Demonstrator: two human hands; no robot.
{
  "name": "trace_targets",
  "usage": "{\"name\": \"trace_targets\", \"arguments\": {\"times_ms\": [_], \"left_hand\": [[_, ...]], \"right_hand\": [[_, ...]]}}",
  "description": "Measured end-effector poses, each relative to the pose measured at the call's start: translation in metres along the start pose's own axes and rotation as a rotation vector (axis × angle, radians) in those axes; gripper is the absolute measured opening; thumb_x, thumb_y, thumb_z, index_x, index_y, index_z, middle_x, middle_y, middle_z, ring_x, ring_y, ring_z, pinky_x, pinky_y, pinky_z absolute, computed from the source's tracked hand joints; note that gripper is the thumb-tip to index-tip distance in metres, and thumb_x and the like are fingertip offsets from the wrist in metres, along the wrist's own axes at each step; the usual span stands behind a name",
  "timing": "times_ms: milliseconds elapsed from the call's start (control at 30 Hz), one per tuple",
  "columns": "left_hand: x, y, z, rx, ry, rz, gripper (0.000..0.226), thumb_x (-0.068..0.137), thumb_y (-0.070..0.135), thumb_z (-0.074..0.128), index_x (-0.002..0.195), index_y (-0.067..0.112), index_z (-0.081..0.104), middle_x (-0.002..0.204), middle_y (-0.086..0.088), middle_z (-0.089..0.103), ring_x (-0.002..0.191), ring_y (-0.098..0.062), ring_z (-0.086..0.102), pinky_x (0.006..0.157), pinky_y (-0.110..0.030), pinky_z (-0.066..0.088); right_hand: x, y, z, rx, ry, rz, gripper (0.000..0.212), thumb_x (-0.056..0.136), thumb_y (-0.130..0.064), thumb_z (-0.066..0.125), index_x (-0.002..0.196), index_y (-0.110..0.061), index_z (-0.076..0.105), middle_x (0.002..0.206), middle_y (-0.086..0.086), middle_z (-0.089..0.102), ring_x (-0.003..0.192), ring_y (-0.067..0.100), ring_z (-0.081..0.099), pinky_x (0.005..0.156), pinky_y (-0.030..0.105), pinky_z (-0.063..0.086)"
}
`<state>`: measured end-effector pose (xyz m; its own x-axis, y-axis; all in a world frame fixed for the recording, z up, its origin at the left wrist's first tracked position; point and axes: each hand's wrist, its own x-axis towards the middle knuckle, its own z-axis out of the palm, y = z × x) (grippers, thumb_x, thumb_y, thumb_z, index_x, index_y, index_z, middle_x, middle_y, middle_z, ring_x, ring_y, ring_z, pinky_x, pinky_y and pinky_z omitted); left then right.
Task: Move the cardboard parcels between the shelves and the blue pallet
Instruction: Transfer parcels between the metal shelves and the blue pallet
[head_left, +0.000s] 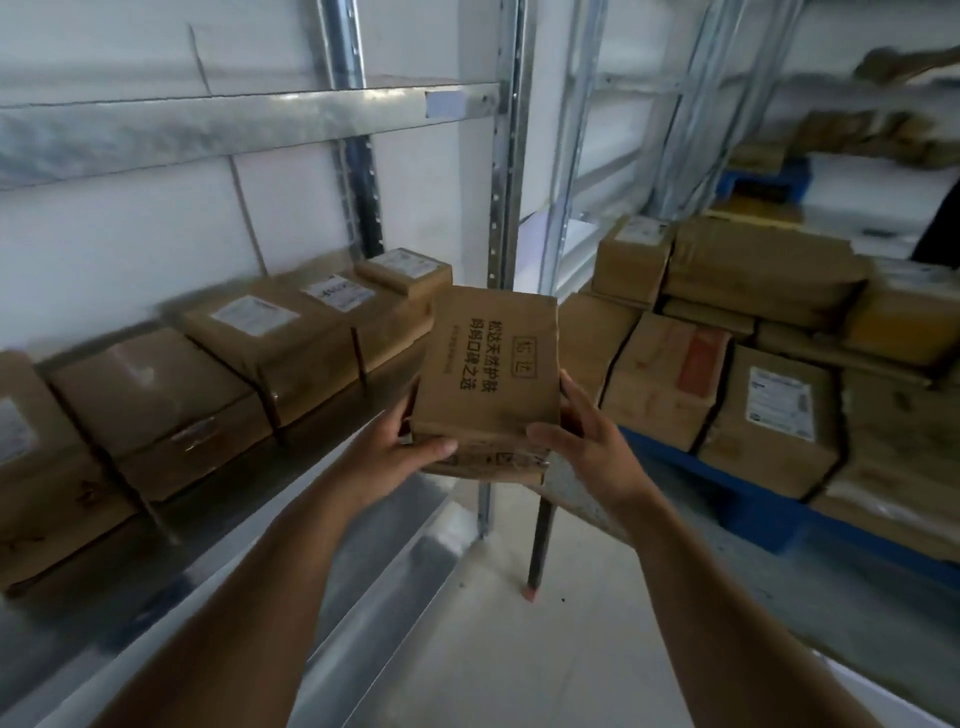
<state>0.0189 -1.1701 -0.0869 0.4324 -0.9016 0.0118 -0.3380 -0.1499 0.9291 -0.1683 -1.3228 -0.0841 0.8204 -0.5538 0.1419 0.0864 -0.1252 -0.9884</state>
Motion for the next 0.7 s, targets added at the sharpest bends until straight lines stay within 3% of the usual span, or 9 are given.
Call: {"name": "trace_targets", "arguments": {"times_ms": [100, 167, 267, 367, 433, 567, 700], "left_hand": [[0.045, 0.01, -0.004, -0.015, -0.057, 0.039, 0.065, 0.063, 0.06, 0.071, 0.119, 0.063, 0.038, 0.123, 0.027, 0.053, 0.119, -0.001, 0.048, 0.104, -0.043, 0.041], [0.073, 0.016, -0.006, -0.032, -0.106, 0.099, 0.07, 0.069, 0.048, 0.071, 0.131, 0.05, 0.038, 0.124, 0.021, 0.055, 0.117, -0.001, 0.051, 0.102, -0.037, 0.043], [0.116, 0.022, -0.009, -0.044, -0.167, 0.151, 0.08, 0.076, 0.034, 0.075, 0.143, 0.031, 0.032, 0.127, 0.012, 0.057, 0.117, -0.006, 0.053, 0.1, -0.034, 0.045], [0.156, 0.028, -0.009, -0.067, -0.238, 0.135, 0.084, 0.075, 0.032, 0.075, 0.144, 0.035, 0.029, 0.127, 0.012, 0.057, 0.119, -0.011, 0.052, 0.102, -0.036, 0.042], [0.181, 0.031, -0.005, -0.065, -0.259, 0.125, 0.083, 0.075, 0.029, 0.076, 0.142, 0.038, 0.029, 0.123, 0.014, 0.058, 0.117, -0.012, 0.052, 0.102, -0.038, 0.042], [0.227, 0.04, 0.009, -0.023, -0.294, 0.145, 0.088, 0.079, 0.012, 0.072, 0.146, 0.036, 0.019, 0.11, 0.022, 0.055, 0.104, -0.004, 0.053, 0.08, -0.014, 0.045], [0.26, 0.042, 0.021, 0.009, -0.279, 0.138, 0.082, 0.08, 0.004, 0.069, 0.146, 0.021, 0.023, 0.128, 0.002, 0.052, 0.115, -0.016, 0.05, 0.095, -0.029, 0.043]], "right_hand": [[0.02, -0.008, -0.014, -0.037, 0.094, -0.017, 0.066, 0.09, -0.007, 0.058, 0.146, -0.03, 0.031, 0.124, -0.005, 0.063, 0.111, 0.01, 0.061, 0.081, 0.017, 0.051], [0.034, -0.013, -0.023, -0.053, 0.147, -0.025, 0.067, 0.09, -0.006, 0.058, 0.147, -0.029, 0.031, 0.123, -0.005, 0.064, 0.111, 0.011, 0.062, 0.082, 0.019, 0.052], [0.055, -0.018, -0.035, -0.055, 0.243, 0.003, 0.068, 0.09, -0.004, 0.057, 0.147, -0.029, 0.031, 0.113, -0.011, 0.068, 0.101, 0.007, 0.065, 0.072, 0.016, 0.053], [0.072, -0.025, -0.044, -0.071, 0.314, 0.019, 0.065, 0.089, -0.004, 0.057, 0.145, -0.028, 0.033, 0.108, -0.016, 0.069, 0.097, 0.004, 0.066, 0.069, 0.013, 0.052], [0.082, -0.028, -0.051, -0.073, 0.367, 0.029, 0.068, 0.087, -0.003, 0.061, 0.145, -0.026, 0.033, 0.113, -0.009, 0.069, 0.101, 0.008, 0.066, 0.073, 0.016, 0.053], [0.105, -0.027, -0.071, -0.127, 0.447, 0.064, 0.082, 0.08, -0.002, 0.07, 0.147, -0.026, 0.029, 0.124, 0.001, 0.063, 0.11, 0.015, 0.062, 0.088, 0.031, 0.055], [0.13, -0.018, -0.095, -0.244, 0.509, 0.12, 0.089, 0.078, -0.008, 0.076, 0.148, -0.03, 0.026, 0.129, -0.001, 0.059, 0.118, 0.015, 0.057, 0.094, 0.04, 0.052]]}}
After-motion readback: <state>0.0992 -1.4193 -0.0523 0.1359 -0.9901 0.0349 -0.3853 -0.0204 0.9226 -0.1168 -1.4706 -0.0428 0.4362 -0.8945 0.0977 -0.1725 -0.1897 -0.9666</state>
